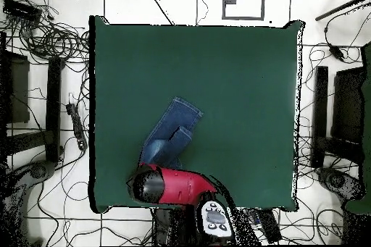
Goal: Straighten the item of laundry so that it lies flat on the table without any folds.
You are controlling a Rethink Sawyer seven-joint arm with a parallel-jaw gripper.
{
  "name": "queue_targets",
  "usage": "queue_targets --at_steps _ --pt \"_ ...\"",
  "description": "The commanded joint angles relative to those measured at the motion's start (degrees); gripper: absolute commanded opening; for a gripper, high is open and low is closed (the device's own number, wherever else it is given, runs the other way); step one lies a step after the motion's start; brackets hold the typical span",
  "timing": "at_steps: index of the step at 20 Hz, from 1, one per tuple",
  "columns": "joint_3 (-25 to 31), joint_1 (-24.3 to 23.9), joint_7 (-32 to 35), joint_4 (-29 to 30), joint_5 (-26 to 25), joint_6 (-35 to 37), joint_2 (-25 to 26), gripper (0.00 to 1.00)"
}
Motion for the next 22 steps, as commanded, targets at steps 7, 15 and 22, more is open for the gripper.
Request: queue_targets --at_steps 7,15,22 --pt "7.5 2.8 12.3 11.3 4.4 -1.0 3.5 0.0" --pt "7.9 2.8 12.2 12.0 5.8 -0.4 3.4 0.0" --pt "9.6 1.5 10.9 13.7 7.2 3.0 2.0 0.0"
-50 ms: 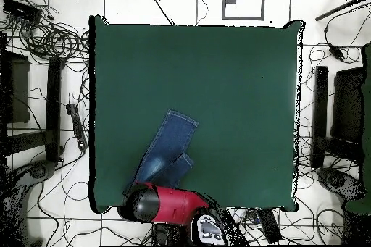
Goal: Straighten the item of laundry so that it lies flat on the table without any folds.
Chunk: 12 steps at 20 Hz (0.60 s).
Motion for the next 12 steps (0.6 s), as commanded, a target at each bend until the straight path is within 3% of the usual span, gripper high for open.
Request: queue_targets --at_steps 1,12 --pt "8.6 1.0 10.9 6.3 4.6 5.4 2.0 0.0" --pt "8.6 0.2 9.6 6.4 4.7 6.2 1.5 0.0"
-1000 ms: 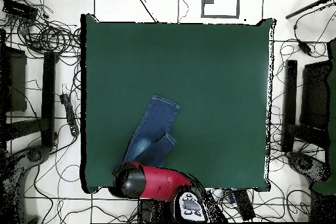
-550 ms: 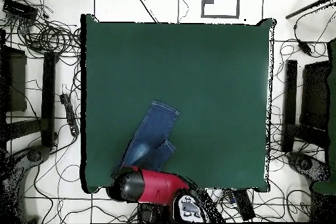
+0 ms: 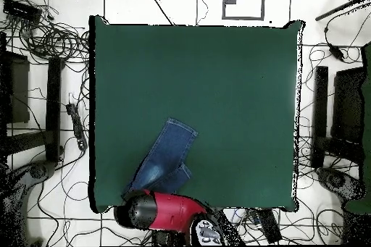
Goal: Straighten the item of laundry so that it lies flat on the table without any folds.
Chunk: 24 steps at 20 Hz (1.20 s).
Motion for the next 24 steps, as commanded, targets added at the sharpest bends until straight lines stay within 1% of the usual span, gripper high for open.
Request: queue_targets --at_steps 1,4,8,10,11,14,18,20,21,23,24 --pt "7.4 0.3 9.4 4.0 3.5 5.8 2.2 0.0" --pt "9.1 -0.9 9.4 6.3 3.5 4.6 0.9 0.0" --pt "8.5 0.3 12.1 8.7 4.3 1.8 -0.4 0.0" --pt "6.4 3.9 16.1 9.9 5.6 -0.7 -1.6 0.0" --pt "6.2 5.7 18.6 11.2 7.0 -2.3 -2.1 0.0" --pt "11.0 7.2 26.4 16.4 12.3 -8.6 -3.0 0.0" --pt "14.0 15.9 40.4 20.9 19.2 -16.1 -5.1 0.0" --pt "13.8 20.9 46.8 21.7 22.0 -19.2 -6.1 0.0" --pt "11.7 23.8 46.9 21.1 23.6 -18.4 -6.9 0.0" --pt "8.7 26.8 45.7 19.8 25.6 -16.1 -7.5 0.0" --pt "5.2 29.7 44.4 18.2 26.9 -14.3 -7.1 0.0"
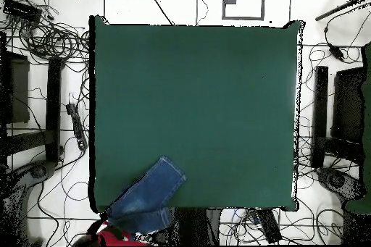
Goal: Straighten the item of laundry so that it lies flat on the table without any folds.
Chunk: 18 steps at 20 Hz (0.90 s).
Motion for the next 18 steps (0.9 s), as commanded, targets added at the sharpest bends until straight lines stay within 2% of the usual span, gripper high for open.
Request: queue_targets --at_steps 1,4,6,8,10,11,12,13,15,16,17,18 --pt "-0.9 13.1 24.4 1.6 11.3 0.5 0.6 0.0" --pt "-9.0 19.1 21.3 -3.4 12.5 -0.1 5.9 0.0" --pt "-22.5 30.5 17.4 -9.4 16.2 5.0 11.5 0.0" --pt "-35.9 42.4 17.3 -16.2 19.1 12.6 20.7 0.0" --pt "-48.8 53.4 18.5 -23.4 20.0 21.1 34.1 0.0" --pt "-52.7 56.7 20.3 -25.5 20.2 23.3 39.7 0.0" --pt "-57.0 59.5 19.8 -28.7 17.9 26.6 45.5 0.0" --pt "-61.0 62.1 23.0 -31.8 16.1 32.3 51.4 0.0" --pt "-69.4 66.2 24.1 -37.3 11.5 39.7 62.8 0.0" --pt "-73.4 67.9 27.8 -39.3 10.1 44.6 68.2 0.0" --pt "-76.8 68.9 28.4 -40.4 8.2 46.1 72.8 0.0" --pt "-77.7 68.6 28.6 -40.8 6.8 44.2 73.7 0.0"
